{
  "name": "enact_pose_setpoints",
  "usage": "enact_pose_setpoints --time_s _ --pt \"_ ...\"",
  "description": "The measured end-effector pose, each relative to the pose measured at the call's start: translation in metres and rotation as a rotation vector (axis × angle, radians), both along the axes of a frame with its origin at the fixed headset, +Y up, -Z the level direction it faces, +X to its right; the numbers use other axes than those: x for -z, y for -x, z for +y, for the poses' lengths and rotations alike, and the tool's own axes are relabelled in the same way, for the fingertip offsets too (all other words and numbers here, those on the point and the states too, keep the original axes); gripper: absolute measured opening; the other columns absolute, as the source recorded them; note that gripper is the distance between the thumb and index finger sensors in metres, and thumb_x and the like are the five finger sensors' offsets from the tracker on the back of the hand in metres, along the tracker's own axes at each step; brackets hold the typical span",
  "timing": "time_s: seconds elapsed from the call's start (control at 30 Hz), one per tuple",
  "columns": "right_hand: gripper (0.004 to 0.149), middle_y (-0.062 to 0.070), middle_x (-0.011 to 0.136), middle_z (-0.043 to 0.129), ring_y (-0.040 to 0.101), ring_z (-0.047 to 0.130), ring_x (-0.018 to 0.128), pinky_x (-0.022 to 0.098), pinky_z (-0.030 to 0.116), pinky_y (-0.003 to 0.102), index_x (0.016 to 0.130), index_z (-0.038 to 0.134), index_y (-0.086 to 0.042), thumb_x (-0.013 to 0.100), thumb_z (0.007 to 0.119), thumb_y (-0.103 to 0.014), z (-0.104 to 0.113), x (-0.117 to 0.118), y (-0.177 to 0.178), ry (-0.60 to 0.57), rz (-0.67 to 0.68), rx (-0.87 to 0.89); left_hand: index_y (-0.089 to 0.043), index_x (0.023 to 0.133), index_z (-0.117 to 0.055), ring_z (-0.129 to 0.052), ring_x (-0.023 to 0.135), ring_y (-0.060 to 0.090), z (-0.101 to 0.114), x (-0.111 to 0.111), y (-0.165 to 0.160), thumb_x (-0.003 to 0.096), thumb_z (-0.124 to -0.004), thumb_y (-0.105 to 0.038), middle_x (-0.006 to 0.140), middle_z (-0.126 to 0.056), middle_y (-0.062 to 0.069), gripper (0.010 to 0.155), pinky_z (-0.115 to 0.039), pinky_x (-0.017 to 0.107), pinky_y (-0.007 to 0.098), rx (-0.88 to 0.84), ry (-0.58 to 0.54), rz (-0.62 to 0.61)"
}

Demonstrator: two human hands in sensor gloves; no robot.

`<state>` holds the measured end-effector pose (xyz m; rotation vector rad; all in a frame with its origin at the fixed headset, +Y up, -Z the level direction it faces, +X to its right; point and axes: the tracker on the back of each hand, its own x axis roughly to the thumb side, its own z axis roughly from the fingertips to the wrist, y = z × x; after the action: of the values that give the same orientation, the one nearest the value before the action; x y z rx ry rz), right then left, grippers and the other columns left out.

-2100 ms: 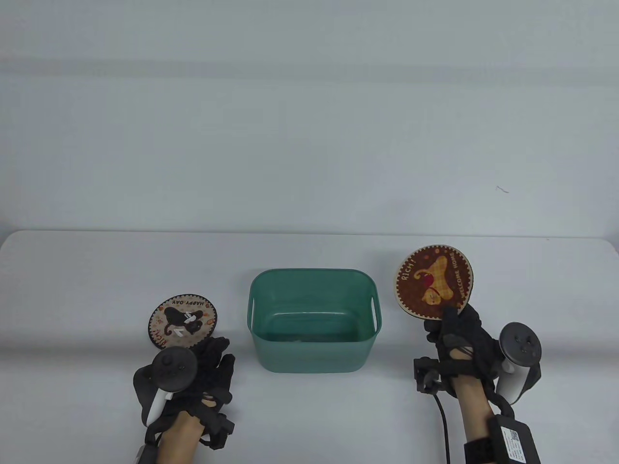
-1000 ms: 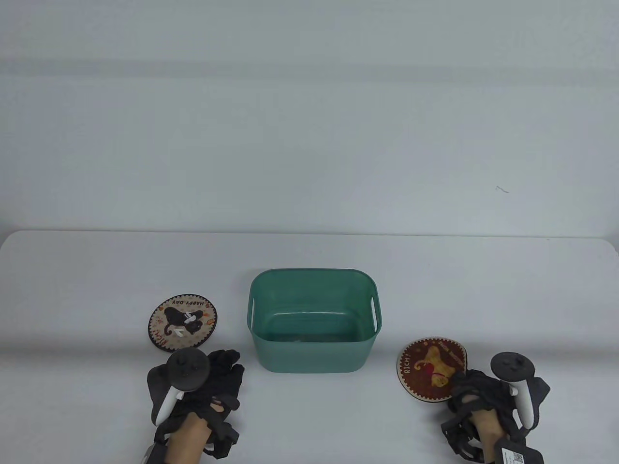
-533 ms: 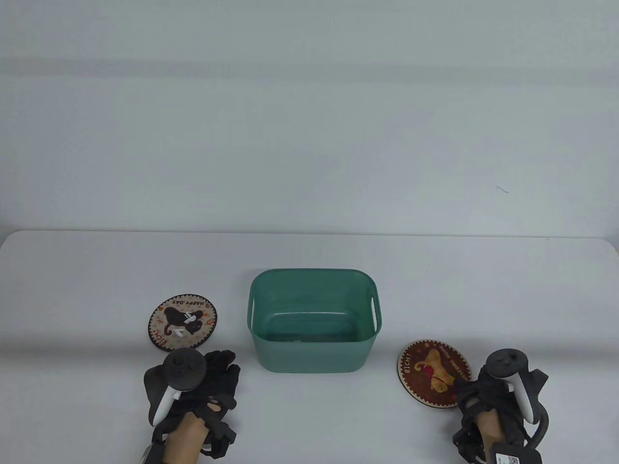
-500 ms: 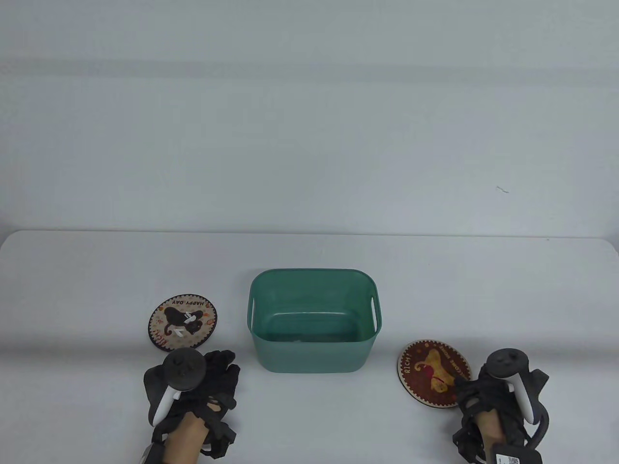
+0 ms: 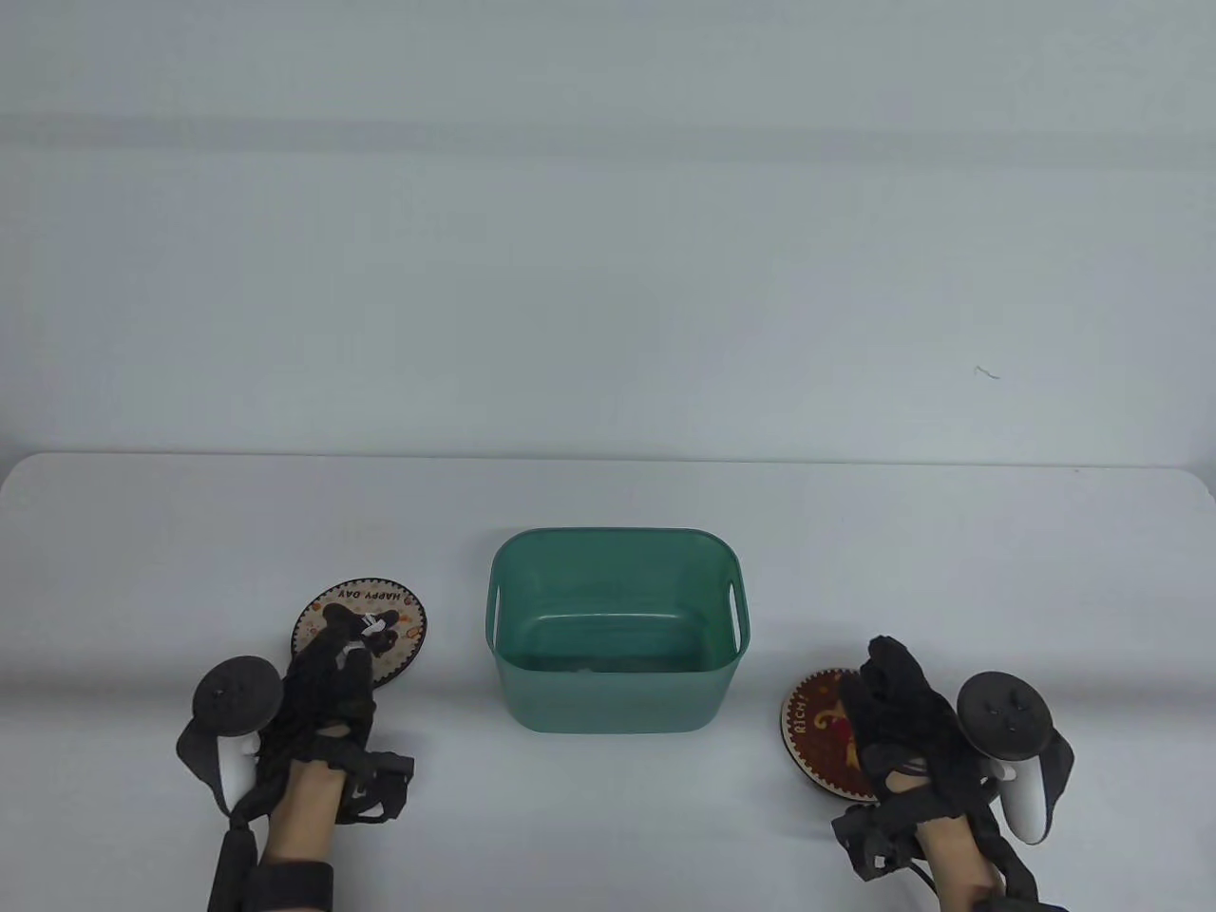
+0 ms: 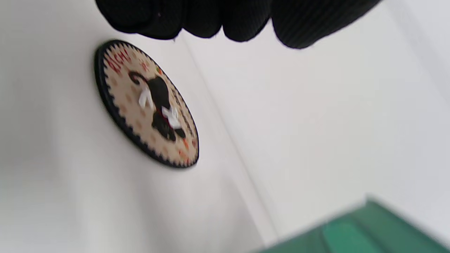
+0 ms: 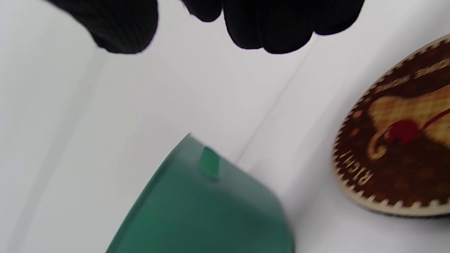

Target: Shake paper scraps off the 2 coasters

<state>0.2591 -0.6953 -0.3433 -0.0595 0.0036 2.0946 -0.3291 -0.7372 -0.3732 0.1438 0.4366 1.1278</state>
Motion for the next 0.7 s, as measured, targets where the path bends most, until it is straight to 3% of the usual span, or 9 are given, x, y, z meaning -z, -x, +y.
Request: enact_pose_setpoints --time_s 0.17,0.3,0.43,0.7 --pt "0.070 0.011 0.100 0.045 0.031 0.058 0.087 0.064 0.054 0.048 0.096 0.032 -0.023 0.044 0.071 -0.047 -0.004 -0.002 0.033 0.017 0.154 -0.085 -0.016 0.101 -0.047 -0.060 0.090 0.044 0.001 0.018 0.036 0.0484 -0.076 -0.038 0.103 -0.047 0.014 0.063 -0.064 0.062 0.048 0.020 0.050 0.075" --pt "0.070 0.012 0.100 0.043 0.032 0.056 0.088 0.064 0.053 0.049 0.097 0.031 -0.023 0.044 0.072 -0.046 -0.013 -0.002 0.049 0.051 0.225 -0.199 -0.016 0.101 -0.045 -0.059 0.090 0.044 -0.006 0.036 0.055 0.0476 -0.080 -0.036 0.103 -0.045 0.015 0.066 -0.063 0.062 0.048 0.086 0.155 0.082" --pt "0.070 0.012 0.100 0.043 0.032 0.055 0.088 0.064 0.052 0.050 0.096 0.032 -0.022 0.044 0.072 -0.046 -0.020 0.000 0.053 0.082 0.245 -0.301 -0.017 0.102 -0.043 -0.055 0.091 0.044 -0.015 0.057 0.061 0.0465 -0.083 -0.037 0.104 -0.042 0.014 0.071 -0.059 0.065 0.049 0.195 0.278 0.054" --pt "0.069 0.012 0.100 0.042 0.032 0.054 0.089 0.065 0.052 0.049 0.097 0.032 -0.022 0.045 0.071 -0.045 -0.019 -0.001 0.057 0.099 0.256 -0.319 -0.019 0.104 -0.035 -0.034 0.097 0.041 -0.037 0.089 0.055 0.0439 -0.086 -0.046 0.106 -0.031 0.011 0.083 -0.042 0.071 0.049 0.420 0.503 0.024"
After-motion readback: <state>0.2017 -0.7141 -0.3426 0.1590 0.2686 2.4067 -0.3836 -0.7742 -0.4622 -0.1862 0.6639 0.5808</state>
